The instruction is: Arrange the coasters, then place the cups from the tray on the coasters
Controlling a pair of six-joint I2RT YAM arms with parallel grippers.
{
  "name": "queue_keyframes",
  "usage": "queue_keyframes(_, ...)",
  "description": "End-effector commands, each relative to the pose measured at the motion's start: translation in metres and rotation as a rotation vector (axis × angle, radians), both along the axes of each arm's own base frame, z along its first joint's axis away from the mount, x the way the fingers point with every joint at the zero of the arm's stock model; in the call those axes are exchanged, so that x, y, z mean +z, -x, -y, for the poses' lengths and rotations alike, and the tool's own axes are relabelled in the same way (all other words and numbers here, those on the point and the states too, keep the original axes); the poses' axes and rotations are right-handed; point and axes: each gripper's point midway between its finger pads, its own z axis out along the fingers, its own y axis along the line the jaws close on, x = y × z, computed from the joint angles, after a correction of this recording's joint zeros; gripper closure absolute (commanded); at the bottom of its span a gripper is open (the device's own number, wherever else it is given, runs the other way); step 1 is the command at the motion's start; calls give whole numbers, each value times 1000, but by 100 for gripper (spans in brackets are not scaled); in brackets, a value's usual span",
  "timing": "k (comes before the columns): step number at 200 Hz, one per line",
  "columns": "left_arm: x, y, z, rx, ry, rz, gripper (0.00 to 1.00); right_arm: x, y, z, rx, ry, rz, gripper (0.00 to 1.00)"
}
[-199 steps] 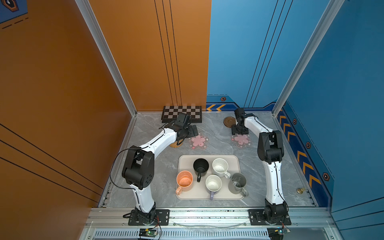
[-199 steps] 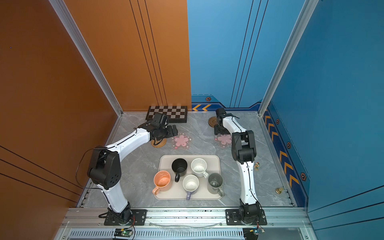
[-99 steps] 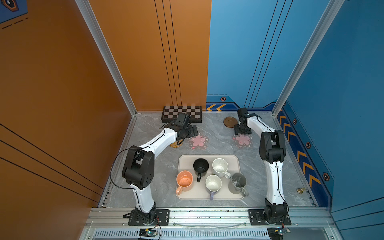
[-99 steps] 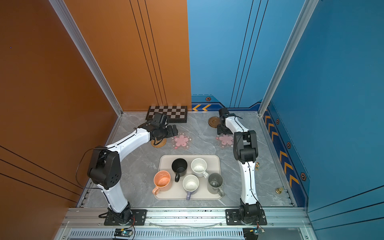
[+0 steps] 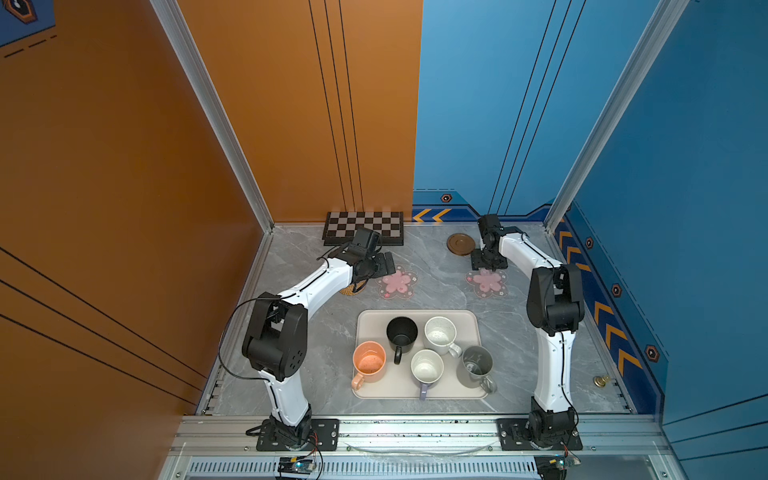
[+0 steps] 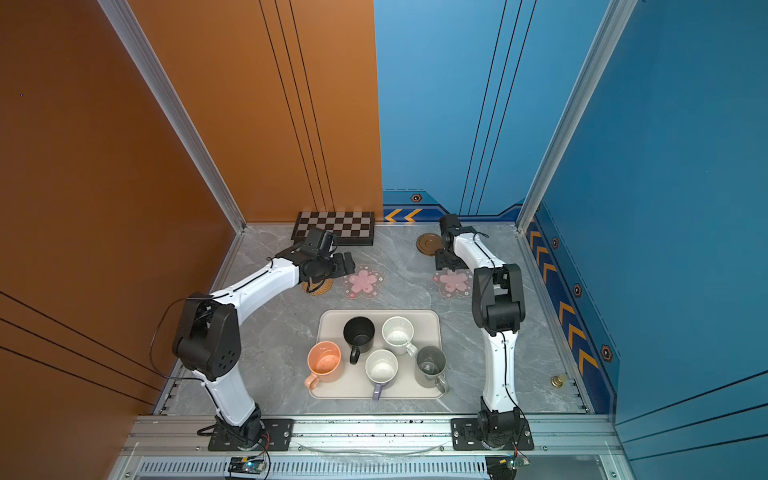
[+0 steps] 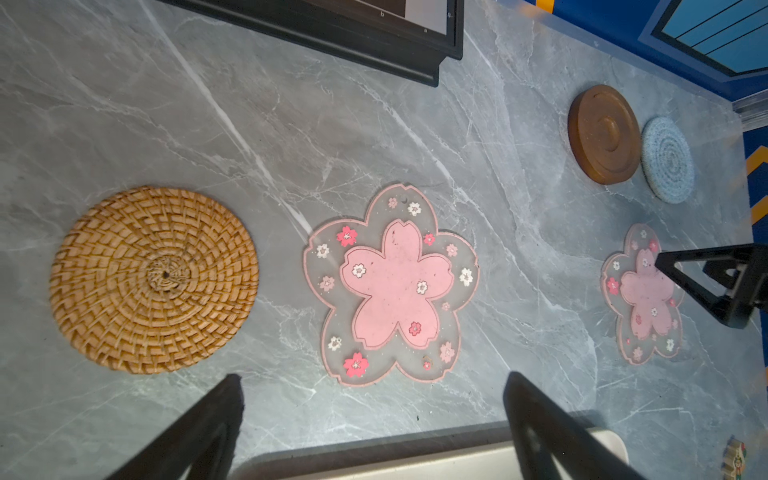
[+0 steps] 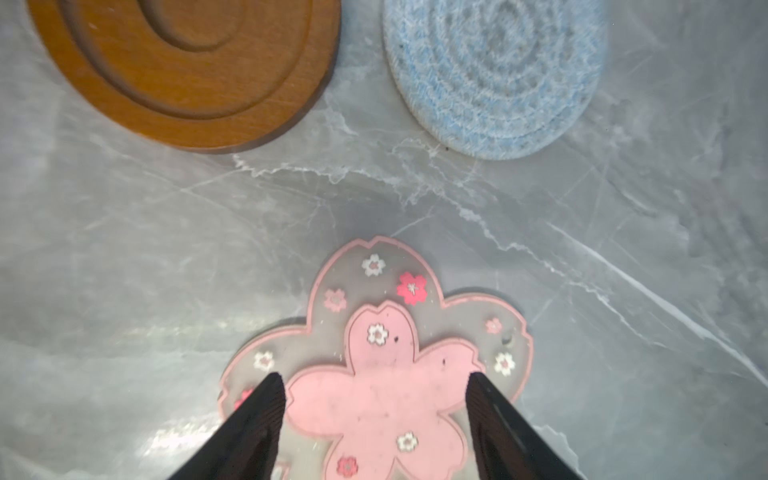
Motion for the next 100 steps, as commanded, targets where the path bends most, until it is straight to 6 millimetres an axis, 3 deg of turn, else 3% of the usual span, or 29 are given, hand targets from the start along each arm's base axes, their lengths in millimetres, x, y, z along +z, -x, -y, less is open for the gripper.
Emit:
queue_keyframes(1,15,9,0,-20,-4,28,2,14,12,-11,40,-20,16,28)
queue_keyframes(25,17,15,-5,-16,-10,34,2,4,29,-23,63,-32,-23,29)
queue_keyframes(26,17,15,-5,-16,-11,34,2,14,29,-24,65,-37,-4,29)
queue_keyframes(30,17,16,-6,-15,-12,36,2,15,32,-26,71,-38,-4,29)
queue_keyframes(55,20,20,-10,-11,-13,40,2,0,52,-39,134,-28,-58,29)
queue_keyframes(100,22,25,-14,-4,-18,48,2,-20,65,-36,142,-12,-117,30)
